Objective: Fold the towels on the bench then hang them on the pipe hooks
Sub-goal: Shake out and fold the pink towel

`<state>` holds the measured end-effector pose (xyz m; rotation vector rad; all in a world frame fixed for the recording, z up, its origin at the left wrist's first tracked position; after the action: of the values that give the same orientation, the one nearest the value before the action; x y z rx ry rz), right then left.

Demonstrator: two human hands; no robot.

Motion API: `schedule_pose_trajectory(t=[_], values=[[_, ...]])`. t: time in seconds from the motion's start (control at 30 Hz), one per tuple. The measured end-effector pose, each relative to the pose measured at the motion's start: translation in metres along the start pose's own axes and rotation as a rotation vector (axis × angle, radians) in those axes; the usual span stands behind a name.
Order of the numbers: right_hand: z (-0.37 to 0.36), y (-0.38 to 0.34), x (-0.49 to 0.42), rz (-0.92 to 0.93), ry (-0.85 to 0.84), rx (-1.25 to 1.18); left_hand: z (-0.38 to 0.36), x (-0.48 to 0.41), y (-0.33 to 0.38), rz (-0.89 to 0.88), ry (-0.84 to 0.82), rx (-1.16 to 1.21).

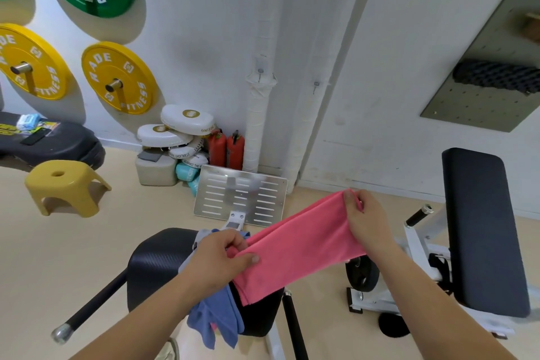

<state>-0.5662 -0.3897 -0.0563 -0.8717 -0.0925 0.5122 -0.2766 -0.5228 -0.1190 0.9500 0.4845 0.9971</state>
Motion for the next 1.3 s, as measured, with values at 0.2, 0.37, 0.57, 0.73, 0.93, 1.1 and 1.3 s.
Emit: schedule_pose_trajectory(t=[0.2, 0.37, 0.57, 0.73, 0.93, 1.1, 1.3], values=[[-0.002, 0.017, 0.007, -0.056, -0.005, -0.042, 0.025, -0.006, 0.001, 0.117, 0.174, 0.285], [-0.016, 0.035, 0.027, -0.119, -0.073, -0.032, 0.029, 0.000, -0.011, 0.226, 0.309, 0.304], [-0.030, 0.060, 0.056, -0.248, -0.092, -0.108, 0.013, 0.008, -0.050, 0.542, 0.108, 0.270], [-0.051, 0.052, 0.085, -0.271, -0.136, -0.174, -0.002, 0.018, -0.042, 0.592, 0.071, 0.341], [-0.075, 0.000, 0.125, -0.148, -0.300, -0.306, -0.035, 0.031, 0.013, 0.459, -0.032, 0.543], [-0.067, -0.008, 0.132, -0.164, -0.271, -0.418, -0.042, 0.039, 0.030, 0.391, -0.069, 0.648], [-0.063, -0.008, 0.127, -0.212, -0.316, -0.481, -0.036, 0.036, 0.031, 0.381, -0.032, 0.621]])
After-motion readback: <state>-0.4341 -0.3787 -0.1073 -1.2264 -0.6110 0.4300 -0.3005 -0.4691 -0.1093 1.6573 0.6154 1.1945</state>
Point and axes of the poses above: each hand's wrist, its own x-axis away from the middle knuckle, its own z-axis out of the back of the hand, y = z × x, the point moved 7 cm from there along -x, towards the middle knuckle, and after that the axes turned 11 degrees about y, right-handed, at the moved point
